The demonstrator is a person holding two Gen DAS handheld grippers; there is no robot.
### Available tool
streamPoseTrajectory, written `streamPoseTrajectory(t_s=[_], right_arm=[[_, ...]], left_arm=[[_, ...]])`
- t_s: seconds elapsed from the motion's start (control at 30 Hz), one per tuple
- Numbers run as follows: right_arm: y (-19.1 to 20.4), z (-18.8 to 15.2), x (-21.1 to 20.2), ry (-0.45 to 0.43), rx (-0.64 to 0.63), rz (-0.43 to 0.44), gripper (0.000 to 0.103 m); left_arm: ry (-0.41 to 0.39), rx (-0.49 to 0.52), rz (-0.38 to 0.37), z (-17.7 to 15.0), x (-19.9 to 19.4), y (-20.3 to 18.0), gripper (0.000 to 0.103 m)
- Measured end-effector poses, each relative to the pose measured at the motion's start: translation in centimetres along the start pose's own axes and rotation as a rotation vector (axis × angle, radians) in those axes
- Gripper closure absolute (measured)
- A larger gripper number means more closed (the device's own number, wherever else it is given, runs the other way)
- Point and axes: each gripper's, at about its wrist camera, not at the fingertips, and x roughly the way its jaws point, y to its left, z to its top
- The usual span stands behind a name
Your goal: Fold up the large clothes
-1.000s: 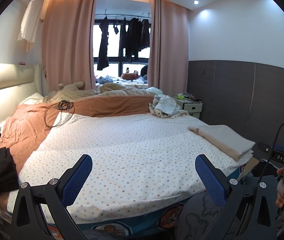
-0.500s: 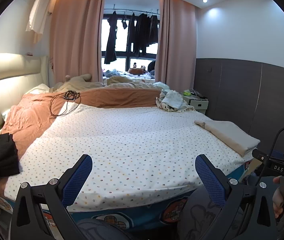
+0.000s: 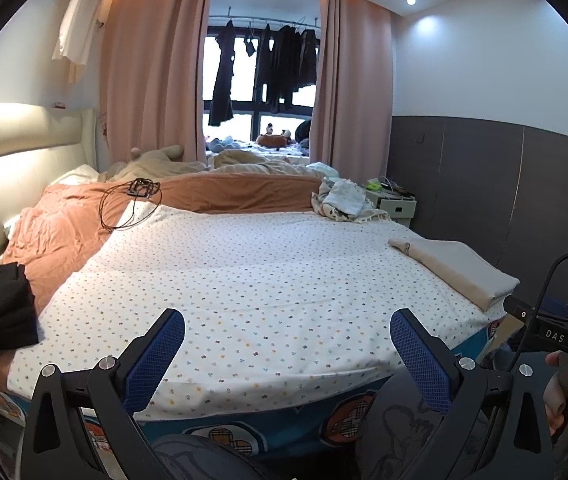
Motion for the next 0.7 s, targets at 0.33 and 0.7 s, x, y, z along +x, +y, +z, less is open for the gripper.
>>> streamPoseTrajectory(t_s=[0.33, 0.7], right_arm=[[0.05, 0.25, -0.34, -0.011, -0.002, 0.000, 0.000], [0.26, 0.20, -0.51, -0.013, -0.006, 0.003, 0.000]], left_arm=[[-0.011, -0.010, 0.010, 0.12, -0.20, 0.20, 0.000], [-0.020, -0.011, 0.020, -0.03, -0.39, 0.44, 0.000]])
